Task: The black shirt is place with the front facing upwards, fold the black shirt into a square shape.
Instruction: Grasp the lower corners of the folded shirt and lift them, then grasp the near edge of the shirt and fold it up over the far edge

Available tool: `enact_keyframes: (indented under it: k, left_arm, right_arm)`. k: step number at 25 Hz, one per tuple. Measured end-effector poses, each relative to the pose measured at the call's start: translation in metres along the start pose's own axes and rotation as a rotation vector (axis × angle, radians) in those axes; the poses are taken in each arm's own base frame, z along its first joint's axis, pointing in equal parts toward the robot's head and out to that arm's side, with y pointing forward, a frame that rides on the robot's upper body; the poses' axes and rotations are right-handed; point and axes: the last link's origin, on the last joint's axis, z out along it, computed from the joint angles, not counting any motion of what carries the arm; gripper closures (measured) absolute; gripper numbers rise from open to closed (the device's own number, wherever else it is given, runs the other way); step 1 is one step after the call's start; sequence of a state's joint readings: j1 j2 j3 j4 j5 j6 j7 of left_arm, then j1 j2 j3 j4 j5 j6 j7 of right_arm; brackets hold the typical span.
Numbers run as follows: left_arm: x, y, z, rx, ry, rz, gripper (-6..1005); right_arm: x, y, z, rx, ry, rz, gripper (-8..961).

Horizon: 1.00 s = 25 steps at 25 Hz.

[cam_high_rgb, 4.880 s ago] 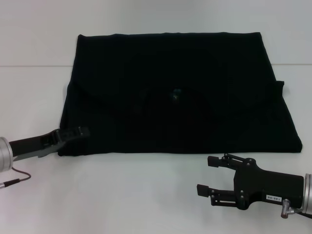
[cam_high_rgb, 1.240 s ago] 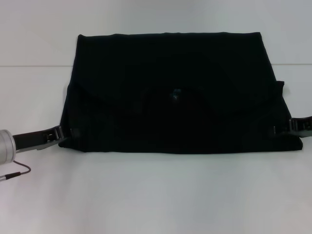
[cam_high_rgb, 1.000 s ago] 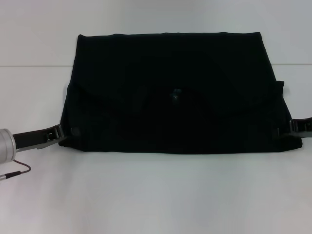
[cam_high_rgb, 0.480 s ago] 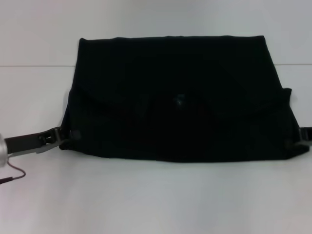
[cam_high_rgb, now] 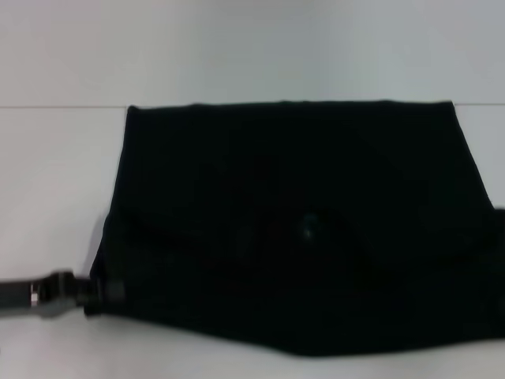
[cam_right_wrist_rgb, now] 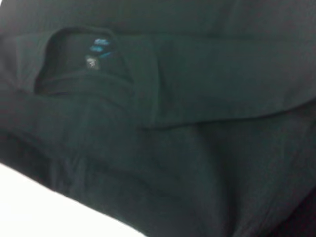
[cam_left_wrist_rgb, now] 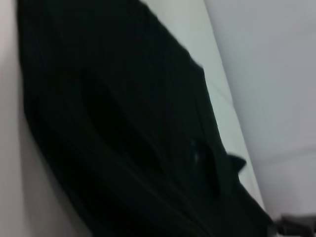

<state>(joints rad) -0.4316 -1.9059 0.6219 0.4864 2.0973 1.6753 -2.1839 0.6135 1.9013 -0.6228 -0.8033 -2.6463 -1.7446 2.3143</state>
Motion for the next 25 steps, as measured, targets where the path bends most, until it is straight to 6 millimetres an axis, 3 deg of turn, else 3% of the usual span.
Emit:
enact_keyframes:
  k: [6,12,18,25]
  left_arm:
    - [-0.028,0.006,-0.001,-0.015,-0.255,-0.04,930]
    - [-0.027,0.012,-0.003,-0.032,-0.298,-0.036,927]
    - [0.004,0.022,-0.003,-0.081,-0.14,-0.002,923]
    - [0.061,0.024,-0.003,-0.076,0.22,-0.003,918]
  right_arm:
    - [0.032,0.006,0.003,-0.097,0.121,-0.059,902]
    - [0.042,0.005,0.013,-0.116,0.147,-0.064,903]
    - [0.021,0.004,0.002,-0.158,0.004,-0.036,902]
    - [-0.021,-0.011,-0.036,-0.219,-0.411,0.122,901]
